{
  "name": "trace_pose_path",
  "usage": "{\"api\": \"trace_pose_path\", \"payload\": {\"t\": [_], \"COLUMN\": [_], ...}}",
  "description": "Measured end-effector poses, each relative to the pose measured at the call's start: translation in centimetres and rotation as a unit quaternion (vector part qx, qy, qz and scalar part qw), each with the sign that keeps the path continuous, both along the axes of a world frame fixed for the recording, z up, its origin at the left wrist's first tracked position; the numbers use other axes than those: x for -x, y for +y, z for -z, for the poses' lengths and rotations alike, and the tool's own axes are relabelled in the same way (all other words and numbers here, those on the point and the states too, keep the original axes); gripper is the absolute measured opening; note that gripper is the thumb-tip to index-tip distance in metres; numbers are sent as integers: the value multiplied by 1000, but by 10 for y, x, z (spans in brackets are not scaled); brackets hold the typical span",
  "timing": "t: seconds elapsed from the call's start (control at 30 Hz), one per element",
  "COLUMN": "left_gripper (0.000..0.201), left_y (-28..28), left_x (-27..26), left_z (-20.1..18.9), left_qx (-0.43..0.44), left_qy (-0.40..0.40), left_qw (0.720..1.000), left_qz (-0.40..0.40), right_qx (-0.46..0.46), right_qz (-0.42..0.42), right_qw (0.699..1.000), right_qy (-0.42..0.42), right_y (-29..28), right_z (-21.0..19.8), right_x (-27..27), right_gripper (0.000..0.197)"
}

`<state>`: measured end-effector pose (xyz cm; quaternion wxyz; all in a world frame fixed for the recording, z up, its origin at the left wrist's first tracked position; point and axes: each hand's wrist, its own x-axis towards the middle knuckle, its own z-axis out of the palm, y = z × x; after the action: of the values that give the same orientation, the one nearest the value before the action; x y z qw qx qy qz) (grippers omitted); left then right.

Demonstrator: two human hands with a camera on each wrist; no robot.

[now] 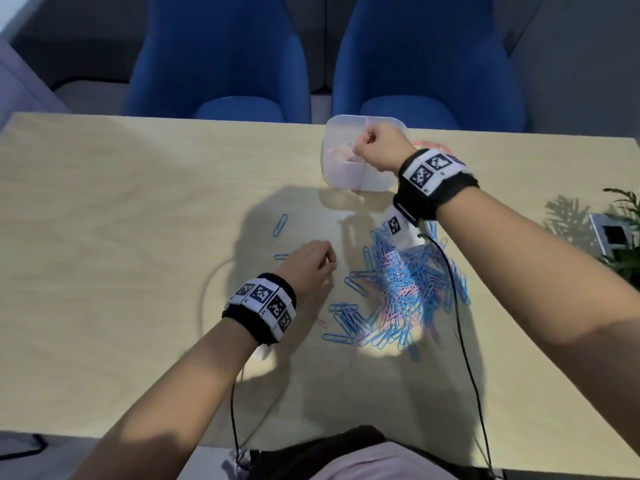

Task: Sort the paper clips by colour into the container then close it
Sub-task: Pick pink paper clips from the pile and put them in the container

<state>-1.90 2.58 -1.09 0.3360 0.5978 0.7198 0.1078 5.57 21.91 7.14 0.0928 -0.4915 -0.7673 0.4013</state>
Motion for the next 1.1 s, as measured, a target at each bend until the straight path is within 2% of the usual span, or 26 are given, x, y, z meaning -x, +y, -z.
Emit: {"api": "trace_pose_path", "payload": {"t": [0.1,0.17,0.27,0.43,0.57,0.63,0.73,0.83,0.97,1.03,1.1], "left_gripper": [19,21,23,29,30,32,37,42,37,28,21], "left_y": [19,35,65,129,169,183,191,182,142,109,68], "left_x": [9,17,30,37,33,30,30,30,34,30,23], "left_z": [-11,-19,-35,-63,-66,-64,-57,-56,-62,-56,-40], "left_qx": [-14,-27,-55,-111,-125,-104,-19,-31,-180,-173,-108], "left_qy": [16,30,50,92,138,161,206,213,181,143,99], "left_qw": [1000,999,997,989,982,981,978,975,967,973,985], "left_qz": [-2,-10,-17,-23,-17,-12,28,57,29,58,93], "right_qx": [-93,-92,-57,-18,-30,-6,11,-20,-30,-20,-22], "right_qz": [-44,-74,-86,20,102,121,138,90,-31,-106,-156], "right_qw": [988,980,982,1000,989,983,978,990,999,994,983], "right_qy": [-113,-158,-160,-9,105,135,153,105,32,-24,-91], "right_y": [17,20,25,34,19,3,-22,-45,-89,-111,-131], "right_z": [-1,0,1,7,12,16,28,43,63,72,77], "right_x": [27,38,45,31,-10,-31,-56,-77,-101,-111,-114], "right_gripper": [20,28,39,24,25,27,35,29,23,15,9]}}
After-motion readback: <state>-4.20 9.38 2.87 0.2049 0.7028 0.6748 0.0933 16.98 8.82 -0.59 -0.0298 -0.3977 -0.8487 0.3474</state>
